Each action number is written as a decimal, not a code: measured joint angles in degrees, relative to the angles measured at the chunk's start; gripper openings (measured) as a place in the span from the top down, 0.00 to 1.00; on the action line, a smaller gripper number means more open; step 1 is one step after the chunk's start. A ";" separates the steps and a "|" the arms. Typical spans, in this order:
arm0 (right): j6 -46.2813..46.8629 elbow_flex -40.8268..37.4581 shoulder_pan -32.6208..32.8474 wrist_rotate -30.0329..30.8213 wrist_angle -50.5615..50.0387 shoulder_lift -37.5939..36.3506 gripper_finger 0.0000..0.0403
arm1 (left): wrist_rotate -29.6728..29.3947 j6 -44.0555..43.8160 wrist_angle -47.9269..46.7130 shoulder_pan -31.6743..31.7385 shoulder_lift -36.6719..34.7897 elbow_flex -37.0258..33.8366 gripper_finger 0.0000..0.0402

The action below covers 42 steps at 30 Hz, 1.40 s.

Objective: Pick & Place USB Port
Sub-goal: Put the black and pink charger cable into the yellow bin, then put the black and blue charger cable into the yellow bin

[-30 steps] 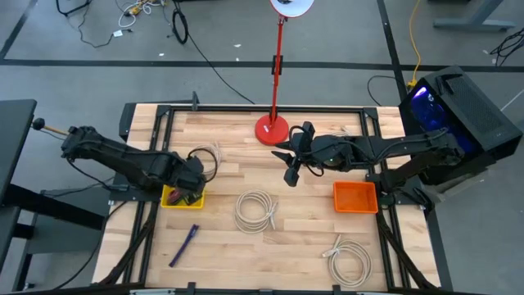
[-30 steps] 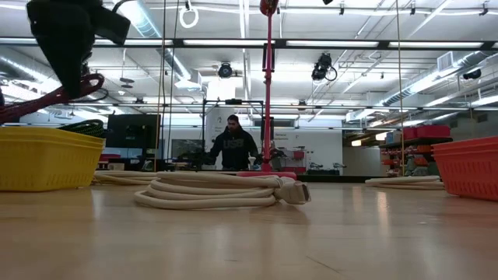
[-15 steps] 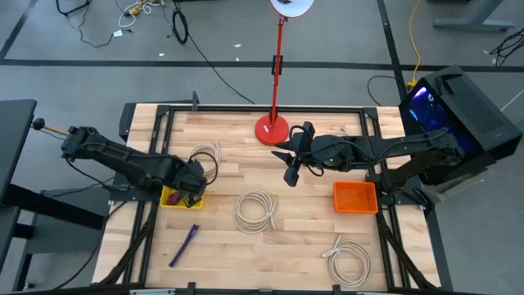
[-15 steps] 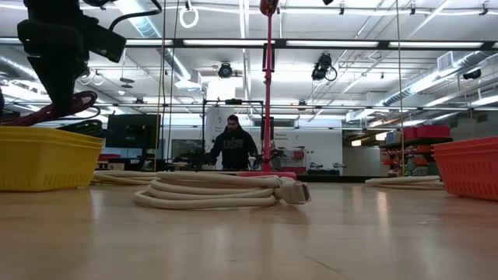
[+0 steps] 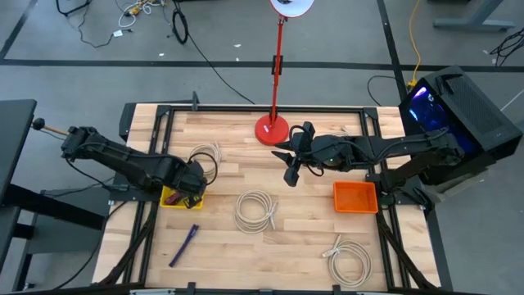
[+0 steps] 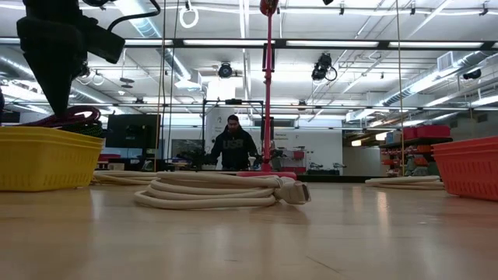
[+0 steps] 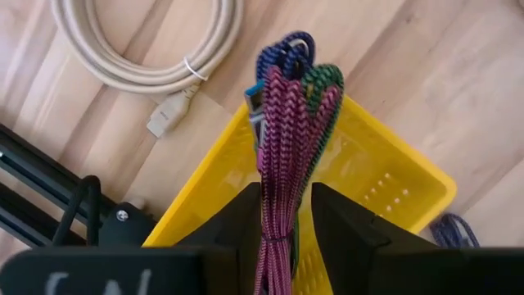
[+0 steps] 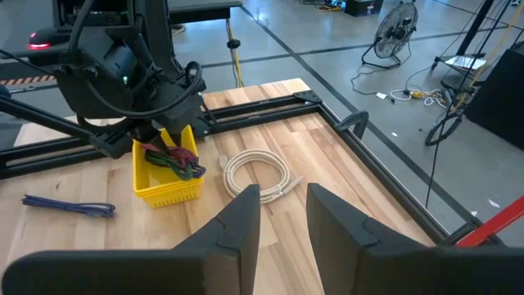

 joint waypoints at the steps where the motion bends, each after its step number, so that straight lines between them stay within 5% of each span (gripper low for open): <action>1: 0.02 -0.02 0.00 0.00 0.00 0.00 0.74 | -0.38 -0.25 0.00 0.00 0.00 0.00 0.70; 9: 0.00 -0.06 0.00 0.00 0.00 0.00 0.74 | -2.14 -1.28 -0.15 0.00 0.00 0.62 0.62; 16: -0.51 -0.06 -0.02 0.03 0.00 0.01 0.74 | -2.70 -0.42 -0.63 0.00 0.00 8.38 0.57; 21: -0.57 -0.06 -0.02 0.02 -0.02 0.00 0.74 | 2.70 -2.75 -0.16 -2.13 -0.04 12.22 0.57; 27: -0.34 -0.06 -0.02 0.01 -1.00 0.00 0.74 | 10.70 -12.25 -0.30 -11.11 0.00 10.88 0.57; 38: 0.02 -0.06 -0.04 0.02 -1.21 0.00 0.74 | 5.58 -41.65 2.80 -32.33 0.94 10.54 0.57; 42: 0.67 -0.06 -0.04 0.02 -1.18 0.00 0.74 | 8.90 -48.22 2.62 -36.72 5.12 10.54 0.57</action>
